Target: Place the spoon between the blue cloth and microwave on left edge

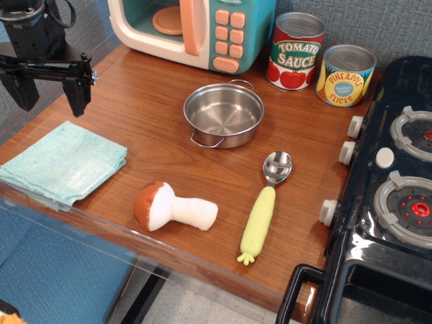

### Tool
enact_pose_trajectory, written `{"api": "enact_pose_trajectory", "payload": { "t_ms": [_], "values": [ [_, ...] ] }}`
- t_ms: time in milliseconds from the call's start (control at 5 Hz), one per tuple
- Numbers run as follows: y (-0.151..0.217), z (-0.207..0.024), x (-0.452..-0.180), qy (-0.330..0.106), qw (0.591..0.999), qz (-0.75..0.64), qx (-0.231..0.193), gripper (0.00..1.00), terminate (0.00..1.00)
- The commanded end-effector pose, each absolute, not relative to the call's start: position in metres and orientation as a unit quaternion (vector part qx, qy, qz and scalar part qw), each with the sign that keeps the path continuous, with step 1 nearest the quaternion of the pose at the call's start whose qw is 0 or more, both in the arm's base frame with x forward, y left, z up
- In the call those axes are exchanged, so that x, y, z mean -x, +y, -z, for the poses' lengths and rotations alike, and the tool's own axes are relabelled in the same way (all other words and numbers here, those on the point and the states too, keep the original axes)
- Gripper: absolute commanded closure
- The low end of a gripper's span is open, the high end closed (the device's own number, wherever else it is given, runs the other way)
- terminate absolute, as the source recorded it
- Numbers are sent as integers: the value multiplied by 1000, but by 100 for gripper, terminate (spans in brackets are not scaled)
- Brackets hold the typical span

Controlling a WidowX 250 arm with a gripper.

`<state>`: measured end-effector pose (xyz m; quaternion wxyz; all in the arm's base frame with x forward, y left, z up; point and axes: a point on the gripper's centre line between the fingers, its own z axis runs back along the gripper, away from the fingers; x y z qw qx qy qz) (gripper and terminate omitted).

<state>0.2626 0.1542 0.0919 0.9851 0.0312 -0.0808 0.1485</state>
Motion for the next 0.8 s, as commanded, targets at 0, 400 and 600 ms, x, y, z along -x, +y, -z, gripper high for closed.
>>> {"api": "enact_pose_trajectory", "payload": {
  "t_ms": [0, 400, 600],
  "values": [
    [154, -92, -263, -81, 985, -148, -31, 0, 0],
    [62, -106, -264, -101, 991, -74, -55, 0, 0],
    [12, -101, -254, -102, 993, -24, -59, 0, 0]
  ]
}}
